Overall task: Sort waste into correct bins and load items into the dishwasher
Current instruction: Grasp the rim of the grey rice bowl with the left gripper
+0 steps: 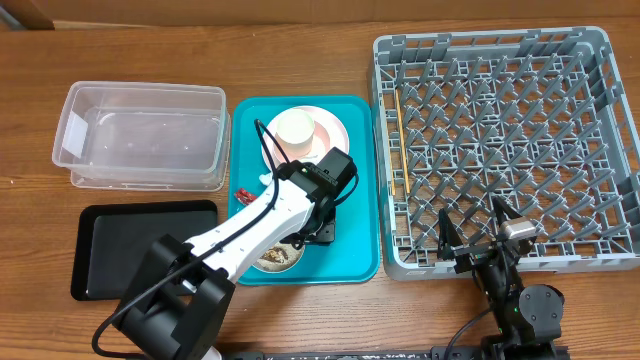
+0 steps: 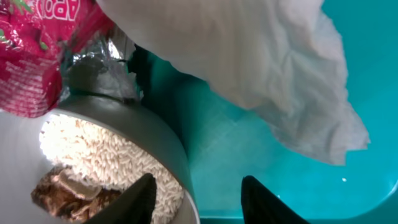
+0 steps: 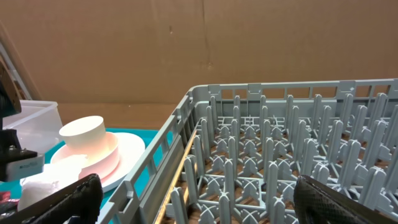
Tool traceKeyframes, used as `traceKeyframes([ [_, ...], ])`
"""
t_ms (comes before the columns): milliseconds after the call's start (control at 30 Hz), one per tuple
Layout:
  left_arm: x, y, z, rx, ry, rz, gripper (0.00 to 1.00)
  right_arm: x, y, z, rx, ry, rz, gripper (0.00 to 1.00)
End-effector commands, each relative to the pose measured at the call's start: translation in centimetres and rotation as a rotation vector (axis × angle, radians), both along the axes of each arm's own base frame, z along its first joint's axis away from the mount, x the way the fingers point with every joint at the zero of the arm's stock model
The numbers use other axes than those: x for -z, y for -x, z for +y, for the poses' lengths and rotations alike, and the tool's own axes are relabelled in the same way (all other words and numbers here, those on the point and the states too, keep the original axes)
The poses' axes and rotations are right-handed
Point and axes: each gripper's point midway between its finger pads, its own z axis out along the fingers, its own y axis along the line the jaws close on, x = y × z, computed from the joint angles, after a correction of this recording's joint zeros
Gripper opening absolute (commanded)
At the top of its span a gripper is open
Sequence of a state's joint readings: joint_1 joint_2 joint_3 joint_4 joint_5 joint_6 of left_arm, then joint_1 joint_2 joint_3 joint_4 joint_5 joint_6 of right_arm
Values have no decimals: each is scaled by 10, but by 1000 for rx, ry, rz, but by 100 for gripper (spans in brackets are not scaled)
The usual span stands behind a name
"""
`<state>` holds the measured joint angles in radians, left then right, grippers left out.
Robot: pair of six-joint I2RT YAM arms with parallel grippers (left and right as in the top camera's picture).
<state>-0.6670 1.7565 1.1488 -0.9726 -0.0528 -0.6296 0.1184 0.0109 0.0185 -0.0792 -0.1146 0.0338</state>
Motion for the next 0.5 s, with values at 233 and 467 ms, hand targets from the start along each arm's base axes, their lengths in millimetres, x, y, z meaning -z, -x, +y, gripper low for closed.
traceKeyframes([
  [233, 17, 8, 5, -5, -8, 12, 37, 2, -1, -2, 10, -5, -2, 100],
  [467, 17, 7, 5, -5, -5, 8, 6, 2, -1, -2, 10, -5, -2, 100],
])
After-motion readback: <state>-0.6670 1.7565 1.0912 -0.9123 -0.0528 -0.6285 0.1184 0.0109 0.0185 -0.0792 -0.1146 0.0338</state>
